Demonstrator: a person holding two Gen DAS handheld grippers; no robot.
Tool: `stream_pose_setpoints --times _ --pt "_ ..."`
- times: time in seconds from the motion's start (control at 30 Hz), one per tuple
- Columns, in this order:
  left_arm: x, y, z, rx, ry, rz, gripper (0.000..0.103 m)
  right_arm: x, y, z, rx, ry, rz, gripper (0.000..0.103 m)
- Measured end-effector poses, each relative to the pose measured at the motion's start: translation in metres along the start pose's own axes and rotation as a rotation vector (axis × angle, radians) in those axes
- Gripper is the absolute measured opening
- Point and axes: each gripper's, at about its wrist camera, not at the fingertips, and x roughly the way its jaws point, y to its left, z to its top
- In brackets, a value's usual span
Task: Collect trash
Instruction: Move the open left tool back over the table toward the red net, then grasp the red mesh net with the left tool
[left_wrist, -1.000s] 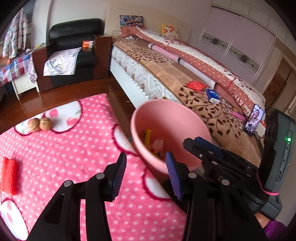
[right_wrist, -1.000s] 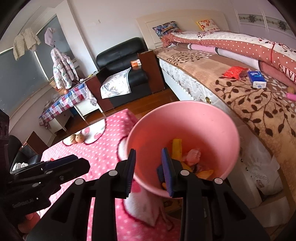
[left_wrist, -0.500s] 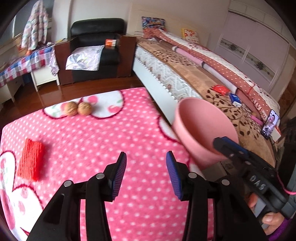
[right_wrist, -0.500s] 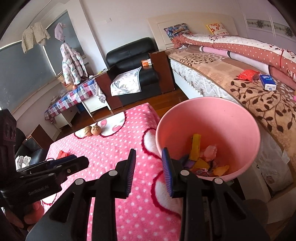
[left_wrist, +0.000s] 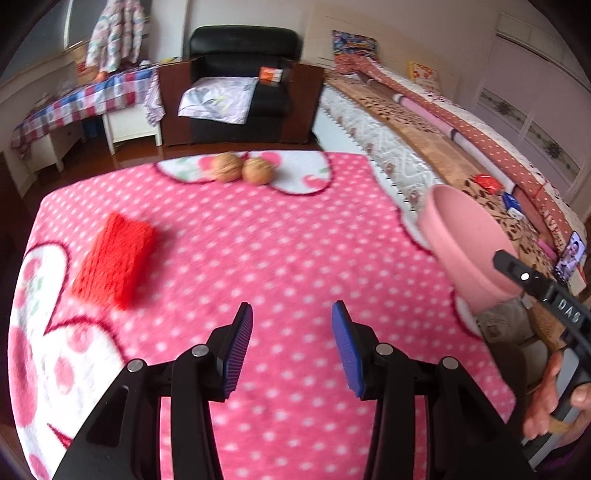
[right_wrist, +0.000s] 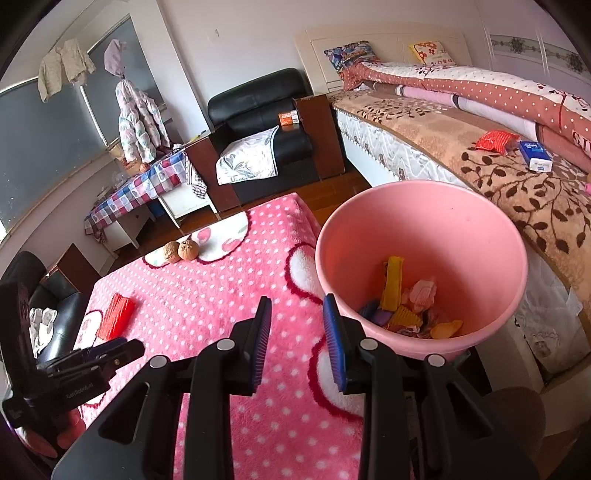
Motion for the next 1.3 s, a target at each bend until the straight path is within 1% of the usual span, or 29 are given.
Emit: stream_pose_setpoints --times 0.17,0.3,0.43,0.53,0.7,0.8,0.9,0.97,1.03,1.07,1.17,1.2,1.3 --pt "-0.003 0.039 -0.007 -0.072 0.000 0.054 0.044 0.007 0.006 -0.003 -0.011 0.019 -0.004 0.029" --pt "-0.009 0.072 -0.004 -0.129 -0.020 0.107 0.044 0.011 0.009 -0.005 -0.022 0.033 -0.006 0.029" --pt "-0.016 0.105 0.007 -0.179 -0.045 0.165 0.044 0.016 0.014 -0.007 -0.029 0.053 -0.003 0.029" --pt "-0.016 0.122 0.015 -0.200 -0.057 0.202 0.048 0.018 0.015 -0.008 -0.036 0.062 0.000 0.029" --pt "-0.006 0.140 0.026 -0.201 -0.060 0.256 0.049 0.022 0.018 -0.010 -0.042 0.075 -0.001 0.029" --pt "0.006 0.147 0.027 -0.210 -0.042 0.277 0.049 0.024 0.020 -0.011 -0.048 0.085 -0.001 0.029" --pt "0.018 0.153 0.025 -0.227 -0.013 0.274 0.049 0.025 0.021 -0.011 -0.050 0.091 -0.001 0.029" --pt "0.022 0.155 0.022 -0.250 -0.001 0.254 0.049 0.027 0.022 -0.011 -0.052 0.095 0.000 0.029" --pt "0.022 0.152 0.020 -0.257 -0.011 0.245 0.048 0.029 0.023 -0.011 -0.053 0.102 0.006 0.029" --pt "0.023 0.149 0.020 -0.249 -0.009 0.245 0.042 0.030 0.023 -0.012 -0.054 0.107 0.009 0.029" --pt "0.024 0.141 0.020 -0.233 -0.008 0.249 0.029 0.032 0.026 -0.013 -0.059 0.120 0.017 0.029" --pt "0.023 0.137 0.019 -0.228 -0.009 0.250 0.027 0.033 0.026 -0.014 -0.061 0.124 0.020 0.029" --pt "0.021 0.129 0.020 -0.208 -0.015 0.255 0.014 0.033 0.026 -0.015 -0.058 0.128 0.024 0.029"
